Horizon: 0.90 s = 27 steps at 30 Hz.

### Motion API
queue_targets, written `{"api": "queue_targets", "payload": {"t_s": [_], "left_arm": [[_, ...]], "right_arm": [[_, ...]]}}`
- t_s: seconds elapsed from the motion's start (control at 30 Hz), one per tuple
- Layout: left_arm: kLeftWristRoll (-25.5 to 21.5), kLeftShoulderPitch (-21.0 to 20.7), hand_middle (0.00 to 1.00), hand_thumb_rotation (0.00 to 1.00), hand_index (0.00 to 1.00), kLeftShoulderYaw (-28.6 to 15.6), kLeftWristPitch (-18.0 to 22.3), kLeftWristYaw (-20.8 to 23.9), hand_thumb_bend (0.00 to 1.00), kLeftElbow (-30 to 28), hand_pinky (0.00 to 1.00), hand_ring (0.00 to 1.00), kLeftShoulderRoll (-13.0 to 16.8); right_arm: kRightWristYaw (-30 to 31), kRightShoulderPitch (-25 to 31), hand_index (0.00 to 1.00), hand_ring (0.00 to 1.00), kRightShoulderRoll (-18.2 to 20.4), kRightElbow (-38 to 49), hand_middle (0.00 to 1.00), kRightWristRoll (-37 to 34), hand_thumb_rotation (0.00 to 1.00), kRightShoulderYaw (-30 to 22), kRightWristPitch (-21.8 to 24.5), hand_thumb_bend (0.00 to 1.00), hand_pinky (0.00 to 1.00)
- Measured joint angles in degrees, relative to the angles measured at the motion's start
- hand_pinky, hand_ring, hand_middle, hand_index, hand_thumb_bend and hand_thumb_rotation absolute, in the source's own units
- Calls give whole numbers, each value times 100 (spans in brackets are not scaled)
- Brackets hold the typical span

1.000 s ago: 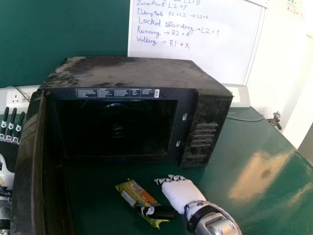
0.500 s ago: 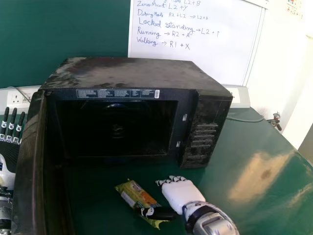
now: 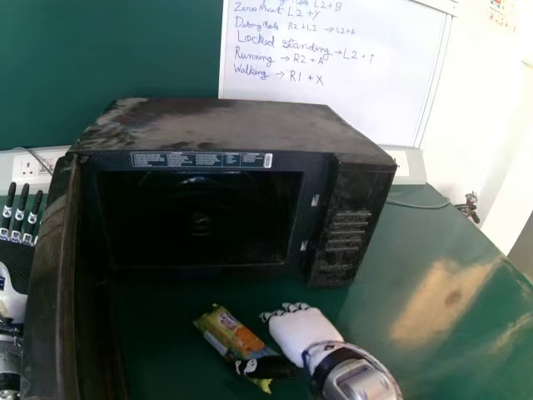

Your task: Put biscuit inside oven

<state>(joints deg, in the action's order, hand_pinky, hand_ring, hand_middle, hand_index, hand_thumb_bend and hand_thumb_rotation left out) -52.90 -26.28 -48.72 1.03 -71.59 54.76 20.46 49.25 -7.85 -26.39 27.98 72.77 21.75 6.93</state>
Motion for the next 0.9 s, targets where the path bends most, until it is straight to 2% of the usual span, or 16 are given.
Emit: {"api": "queue_targets", "payload": {"t_s": [0.17,0.3,0.47,0.53,0.77,0.9], "left_arm": [[-2,4,64,100,100,0,-34,-25,25,-15,0,25,-6],[-1,25,62,100,98,0,-16,9,24,-73,0,24,-28],[-1,48,64,100,100,1,-14,73,24,-139,0,27,-58],[-1,49,63,100,99,1,-15,70,24,-138,0,28,-59],[-1,67,64,100,100,1,-17,30,23,-147,0,28,-60],[-2,85,65,100,99,1,-27,53,25,-180,0,29,-71]], "right_arm": [[83,-31,92,95,-11,19,91,56,22,45,-104,100,100],[56,-31,91,94,-48,41,90,59,27,91,-283,100,100],[92,-67,91,94,-85,48,91,118,32,161,-421,100,100],[134,-95,91,94,-84,51,91,199,31,199,-457,99,100],[-27,-103,89,92,-64,-9,88,420,24,314,-507,86,100],[-55,-134,89,92,-57,-68,88,439,25,339,-559,86,100]]}}
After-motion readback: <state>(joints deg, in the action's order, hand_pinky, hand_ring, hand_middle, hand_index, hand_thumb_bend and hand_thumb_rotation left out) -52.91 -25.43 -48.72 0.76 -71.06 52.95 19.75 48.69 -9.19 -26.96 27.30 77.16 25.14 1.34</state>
